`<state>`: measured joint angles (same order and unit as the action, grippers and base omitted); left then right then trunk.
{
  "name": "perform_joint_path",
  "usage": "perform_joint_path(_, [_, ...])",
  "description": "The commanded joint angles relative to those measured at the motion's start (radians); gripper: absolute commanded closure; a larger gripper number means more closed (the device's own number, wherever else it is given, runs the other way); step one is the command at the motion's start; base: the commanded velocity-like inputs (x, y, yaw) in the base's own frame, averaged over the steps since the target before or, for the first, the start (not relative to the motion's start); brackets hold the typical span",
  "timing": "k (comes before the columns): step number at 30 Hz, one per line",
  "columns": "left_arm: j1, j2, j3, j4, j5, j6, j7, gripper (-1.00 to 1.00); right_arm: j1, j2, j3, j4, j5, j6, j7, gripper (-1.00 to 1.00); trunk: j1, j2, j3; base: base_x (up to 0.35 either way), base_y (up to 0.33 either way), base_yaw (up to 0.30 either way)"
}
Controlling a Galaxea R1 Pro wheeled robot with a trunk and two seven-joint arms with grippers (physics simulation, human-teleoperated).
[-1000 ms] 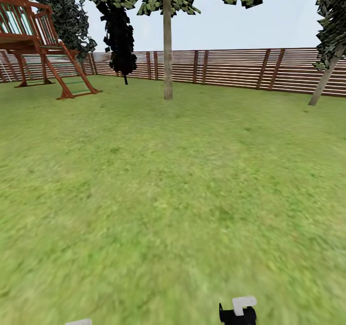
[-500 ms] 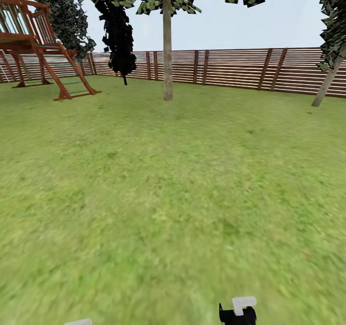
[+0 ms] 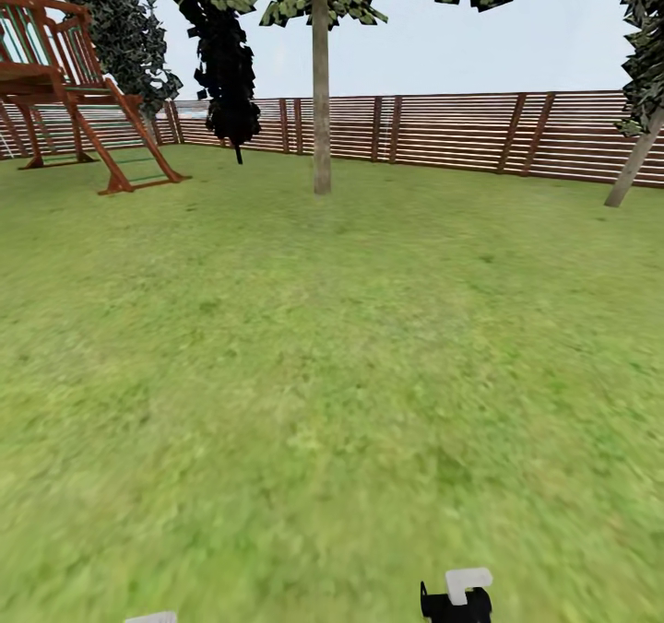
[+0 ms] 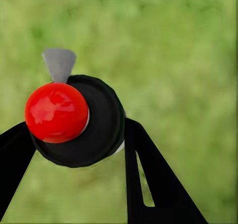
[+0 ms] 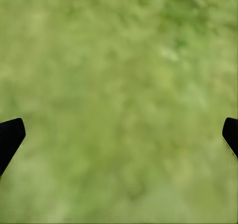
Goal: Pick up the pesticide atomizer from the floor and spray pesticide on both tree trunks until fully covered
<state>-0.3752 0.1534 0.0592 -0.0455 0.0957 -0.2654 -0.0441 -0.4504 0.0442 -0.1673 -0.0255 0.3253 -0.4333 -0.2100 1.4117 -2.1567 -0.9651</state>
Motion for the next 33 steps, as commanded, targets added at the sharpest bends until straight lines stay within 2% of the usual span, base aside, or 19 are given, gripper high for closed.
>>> perform_joint_path(1, [-0.001,0.0,0.005,0.001,0.007,-0.003,-0.005,1.0,-0.001,0.0,-0.008,0.001,0.011,-0.002,-0.005,-1.0,0.0,0.0,-0.001,0.338,0.0,0.0])
perform_joint_path(33, [-0.001,0.0,0.005,0.001,0.007,-0.003,-0.005,1.0,-0.001,0.0,-0.008,0.001,0.011,-0.002,-0.005,-1.0,0.0,0.0,-0.001,0.338,0.0,0.0])
